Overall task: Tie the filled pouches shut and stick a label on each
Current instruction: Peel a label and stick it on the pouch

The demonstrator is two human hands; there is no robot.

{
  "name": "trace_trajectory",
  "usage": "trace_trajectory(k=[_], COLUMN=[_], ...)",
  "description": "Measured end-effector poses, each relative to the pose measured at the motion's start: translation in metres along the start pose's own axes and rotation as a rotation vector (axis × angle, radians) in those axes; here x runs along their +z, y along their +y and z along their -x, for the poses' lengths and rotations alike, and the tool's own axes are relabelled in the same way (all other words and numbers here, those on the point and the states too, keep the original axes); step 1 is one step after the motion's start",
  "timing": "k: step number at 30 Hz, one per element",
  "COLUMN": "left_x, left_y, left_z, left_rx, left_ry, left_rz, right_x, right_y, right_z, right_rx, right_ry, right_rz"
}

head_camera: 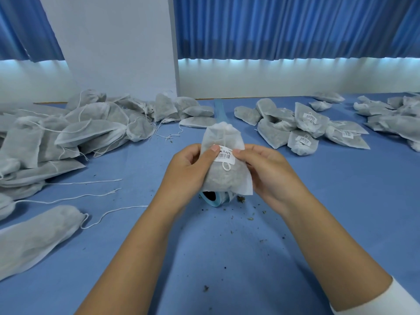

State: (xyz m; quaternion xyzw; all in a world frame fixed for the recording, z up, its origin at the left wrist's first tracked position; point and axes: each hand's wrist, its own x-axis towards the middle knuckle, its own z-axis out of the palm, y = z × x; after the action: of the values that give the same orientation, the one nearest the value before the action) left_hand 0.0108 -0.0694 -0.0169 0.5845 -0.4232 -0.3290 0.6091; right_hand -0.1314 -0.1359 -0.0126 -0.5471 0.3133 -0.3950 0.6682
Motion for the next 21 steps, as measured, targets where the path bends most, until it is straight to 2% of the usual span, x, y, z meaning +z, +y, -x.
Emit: trace_trajectory(k=[4, 9, 12, 17, 21], left_x=[0.003, 0.001, 0.001, -0.002, -0.003], left_y=[-0.002, -0.004, -0.003, -0.003, -0.006], left_z=[-0.002, -0.001, -0.001, -0.003, -0.007], left_rx=[0.002, -0.007, 0.004, 0.024, 0.014], left_ry=[0.052, -0.007, 0.045, 0.134, 0.260], left_rz=[0.014, 0.007, 0.021, 0.008, 0.032], right_x=[0.003, 0.004, 0.002, 0.004, -0.009], right_y=[0.002, 0.003, 0.004, 0.003, -0.004], right_z=[0.001, -0.001, -0.001, 0.000, -0.001], right_rx=[-0.031, -0.059, -0.107, -0.265, -0.184], right_ry=[0.000, 0.076, 0.078, -0.017, -0.149], right_rz=[0.072, 0.108, 0.156, 0.244, 0.311])
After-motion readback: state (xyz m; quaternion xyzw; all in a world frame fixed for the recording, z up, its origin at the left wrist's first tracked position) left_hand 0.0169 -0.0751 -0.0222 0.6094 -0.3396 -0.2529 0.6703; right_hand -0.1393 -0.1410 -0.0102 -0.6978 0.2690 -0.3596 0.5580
